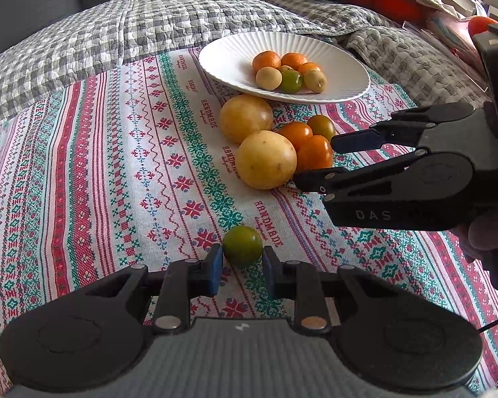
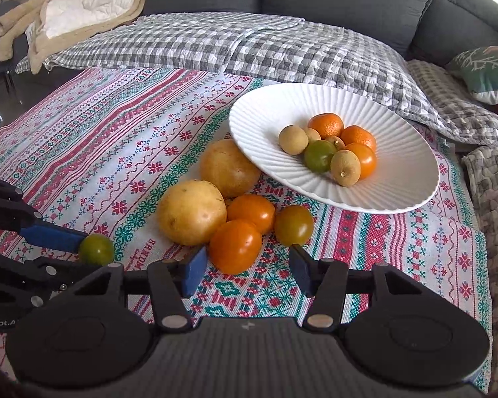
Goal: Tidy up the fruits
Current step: 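Grasp a green tomato with the left tool while the right tool grasps an orange tomato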
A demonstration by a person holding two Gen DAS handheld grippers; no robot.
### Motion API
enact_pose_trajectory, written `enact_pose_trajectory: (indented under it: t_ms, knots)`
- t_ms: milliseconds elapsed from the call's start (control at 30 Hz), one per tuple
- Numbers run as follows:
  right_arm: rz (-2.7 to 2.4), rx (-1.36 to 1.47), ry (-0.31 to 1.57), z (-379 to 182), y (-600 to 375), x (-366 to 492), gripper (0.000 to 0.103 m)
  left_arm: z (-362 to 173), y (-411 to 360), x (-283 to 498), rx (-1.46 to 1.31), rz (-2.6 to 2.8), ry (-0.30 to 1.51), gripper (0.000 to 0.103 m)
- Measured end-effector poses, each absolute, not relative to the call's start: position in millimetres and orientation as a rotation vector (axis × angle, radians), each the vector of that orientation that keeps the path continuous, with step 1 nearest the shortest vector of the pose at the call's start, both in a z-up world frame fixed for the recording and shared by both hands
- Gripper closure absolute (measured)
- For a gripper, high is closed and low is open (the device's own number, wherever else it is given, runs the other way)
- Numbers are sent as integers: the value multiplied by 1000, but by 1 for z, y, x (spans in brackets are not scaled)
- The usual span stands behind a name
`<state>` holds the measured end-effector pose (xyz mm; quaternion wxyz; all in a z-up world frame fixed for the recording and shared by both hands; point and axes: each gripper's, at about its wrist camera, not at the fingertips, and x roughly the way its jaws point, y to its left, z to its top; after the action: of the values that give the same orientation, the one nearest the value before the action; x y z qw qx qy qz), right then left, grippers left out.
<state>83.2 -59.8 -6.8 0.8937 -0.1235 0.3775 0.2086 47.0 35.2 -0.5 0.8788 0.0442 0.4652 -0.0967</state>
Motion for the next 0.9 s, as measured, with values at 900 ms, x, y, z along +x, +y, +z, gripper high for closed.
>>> enact_pose_trajectory:
  t_ms: [900]
  knots:
    - [496, -287, 775, 2, -69, 61, 73, 5, 35, 45, 88, -186, 936, 90]
